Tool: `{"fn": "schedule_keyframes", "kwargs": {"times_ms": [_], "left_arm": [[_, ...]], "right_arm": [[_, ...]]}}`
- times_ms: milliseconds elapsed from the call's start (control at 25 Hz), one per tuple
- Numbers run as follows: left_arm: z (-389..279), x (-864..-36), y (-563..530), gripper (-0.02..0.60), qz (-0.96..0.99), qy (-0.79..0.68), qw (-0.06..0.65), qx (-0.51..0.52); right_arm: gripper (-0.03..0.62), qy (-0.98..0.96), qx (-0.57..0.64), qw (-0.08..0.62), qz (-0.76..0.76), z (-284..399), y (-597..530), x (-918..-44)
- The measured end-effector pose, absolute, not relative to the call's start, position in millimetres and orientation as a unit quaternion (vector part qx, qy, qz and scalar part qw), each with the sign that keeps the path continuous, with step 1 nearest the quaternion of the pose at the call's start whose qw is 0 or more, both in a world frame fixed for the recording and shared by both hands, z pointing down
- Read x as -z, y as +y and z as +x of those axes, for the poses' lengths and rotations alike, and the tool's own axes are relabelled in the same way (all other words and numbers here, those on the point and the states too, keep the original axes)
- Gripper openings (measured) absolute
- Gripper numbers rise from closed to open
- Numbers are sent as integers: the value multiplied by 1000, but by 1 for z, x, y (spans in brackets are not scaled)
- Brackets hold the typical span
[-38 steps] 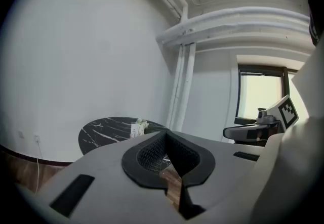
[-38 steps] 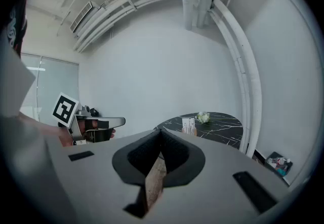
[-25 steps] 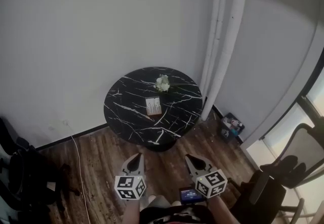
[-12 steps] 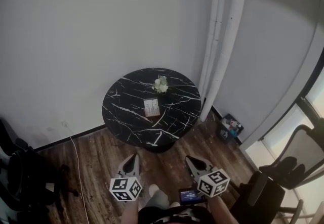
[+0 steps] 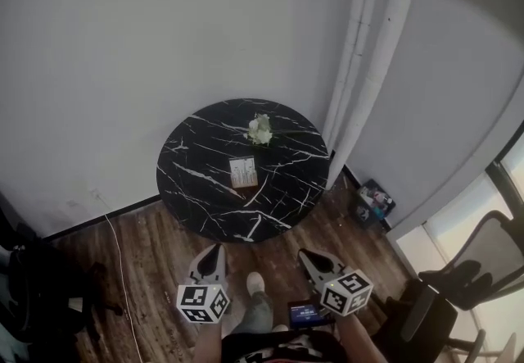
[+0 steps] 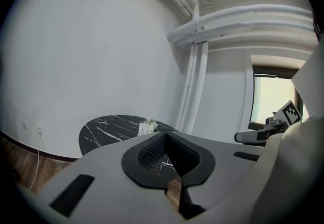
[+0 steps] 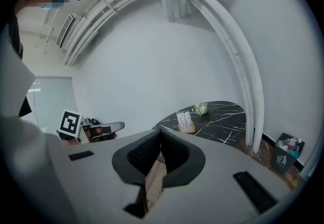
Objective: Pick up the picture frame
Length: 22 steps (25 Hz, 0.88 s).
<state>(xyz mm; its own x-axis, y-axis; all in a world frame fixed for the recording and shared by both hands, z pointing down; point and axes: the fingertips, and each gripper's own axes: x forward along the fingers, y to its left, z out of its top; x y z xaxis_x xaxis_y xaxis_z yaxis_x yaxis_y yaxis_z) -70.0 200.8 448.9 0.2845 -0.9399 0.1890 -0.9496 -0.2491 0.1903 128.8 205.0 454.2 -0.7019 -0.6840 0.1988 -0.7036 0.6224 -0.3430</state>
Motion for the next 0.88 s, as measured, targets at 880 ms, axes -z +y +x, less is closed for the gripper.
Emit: {"fn": "schedule_keyframes", "kwargs": {"times_ms": [880], "left_arm": [[-125,-465,-34,14,796,-586,141,-55]], "right_arm": [[18,-888,-213,58,405,70,-14,-466]]}}
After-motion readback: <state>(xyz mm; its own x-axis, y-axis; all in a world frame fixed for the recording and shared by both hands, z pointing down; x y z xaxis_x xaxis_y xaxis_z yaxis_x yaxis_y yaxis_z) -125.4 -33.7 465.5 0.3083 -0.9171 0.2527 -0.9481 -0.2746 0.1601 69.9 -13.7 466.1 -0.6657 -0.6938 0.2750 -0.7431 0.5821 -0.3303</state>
